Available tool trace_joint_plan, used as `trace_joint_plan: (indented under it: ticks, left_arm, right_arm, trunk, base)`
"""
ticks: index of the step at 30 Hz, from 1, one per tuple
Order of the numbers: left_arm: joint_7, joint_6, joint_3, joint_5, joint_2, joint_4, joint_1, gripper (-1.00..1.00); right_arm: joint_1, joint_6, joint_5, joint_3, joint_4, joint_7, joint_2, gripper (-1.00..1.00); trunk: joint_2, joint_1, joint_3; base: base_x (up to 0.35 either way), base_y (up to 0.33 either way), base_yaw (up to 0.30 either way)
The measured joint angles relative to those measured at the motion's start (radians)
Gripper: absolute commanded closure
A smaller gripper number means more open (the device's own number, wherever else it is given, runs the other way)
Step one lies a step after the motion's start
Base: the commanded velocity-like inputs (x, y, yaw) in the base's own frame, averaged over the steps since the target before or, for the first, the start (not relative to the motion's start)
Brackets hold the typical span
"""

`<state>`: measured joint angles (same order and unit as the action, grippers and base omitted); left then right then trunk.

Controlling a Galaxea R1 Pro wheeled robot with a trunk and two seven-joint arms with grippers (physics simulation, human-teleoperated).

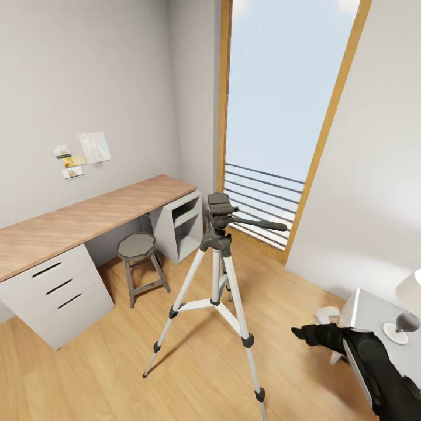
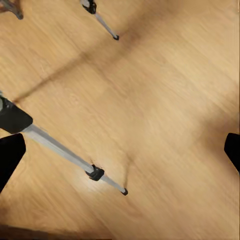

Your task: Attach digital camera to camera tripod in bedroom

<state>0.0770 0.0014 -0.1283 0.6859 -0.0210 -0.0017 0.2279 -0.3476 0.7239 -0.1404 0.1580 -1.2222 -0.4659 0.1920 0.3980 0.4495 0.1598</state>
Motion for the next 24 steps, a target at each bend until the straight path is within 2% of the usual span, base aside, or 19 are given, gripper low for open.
trace_joint_plan:
  ticks: [6, 9, 11, 12, 15, 16, 18, 21, 24]
  left_arm:
    - [0.0, 0.0, 0.0, 0.0, 0.0, 0.0, 0.0, 1.0]
    - [0.0, 0.0, 0.0, -0.001, 0.0, 0.0, 0.0, 1.0]
    - [0.0, 0.0, 0.0, 0.0, 0.0, 0.0, 0.0, 1.0]
    - [0.0, 0.0, 0.0, 0.0, 0.0, 0.0, 0.0, 1.0]
    - [0.0, 0.0, 0.0, 0.0, 0.0, 0.0, 0.0, 1.0]
    - [0.0, 0.0, 0.0, 0.0, 0.0, 0.0, 0.0, 1.0]
    - [0.0, 0.0, 0.0, -0.001, 0.0, 0.0, 0.0, 1.0]
    - [0.0, 0.0, 0.0, -0.001, 0.0, 0.0, 0.0, 1.0]
    - [0.0, 0.0, 0.0, -0.001, 0.0, 0.0, 0.0, 1.0]
  right_arm:
    - [-0.093, 0.02, 0.0, -0.001, -0.01, -0.062, -0.009, -1.0]
    - [-0.141, 0.052, 0.0, -0.006, -0.013, -0.08, -0.025, -1.0]
    - [-0.154, 0.067, 0.001, -0.012, -0.016, -0.085, -0.049, -1.0]
    - [-0.162, 0.077, 0.003, -0.023, -0.024, -0.088, -0.081, -1.0]
    - [-0.17, 0.083, -0.005, -0.053, -0.042, -0.09, -0.137, -1.0]
    - [-0.173, 0.085, -0.005, -0.073, -0.059, -0.09, -0.169, -1.0]
    - [-0.174, 0.083, -0.011, -0.1, -0.08, -0.089, -0.203, -1.0]
    - [-0.175, 0.084, -0.012, -0.118, -0.092, -0.091, -0.222, -1.0]
    - [-0.176, 0.088, -0.011, -0.125, -0.1, -0.093, -0.228, -1.0]
  trunk:
    - [0.0, 0.0, 0.0]
    - [0.0, 0.0, 0.0]
    - [0.0, 0.0, 0.0]
    - [0.0, 0.0, 0.0]
    - [0.0, 0.0, 0.0]
    - [0.0, 0.0, 0.0]
    - [0.0, 0.0, 0.0]
    - [0.0, 0.0, 0.0]
    - [0.0, 0.0, 0.0]
  base:
    - [0.0, 0.0, 0.0]
    - [0.0, 0.0, 0.0]
    - [0.0, 0.0, 0.0]
    - [0.0, 0.0, 0.0]
    - [0.0, 0.0, 0.0]
    - [0.0, 0.0, 0.0]
    - [0.0, 0.0, 0.0]
    - [0.0, 0.0, 0.0]
    - [0.0, 0.0, 0.0]
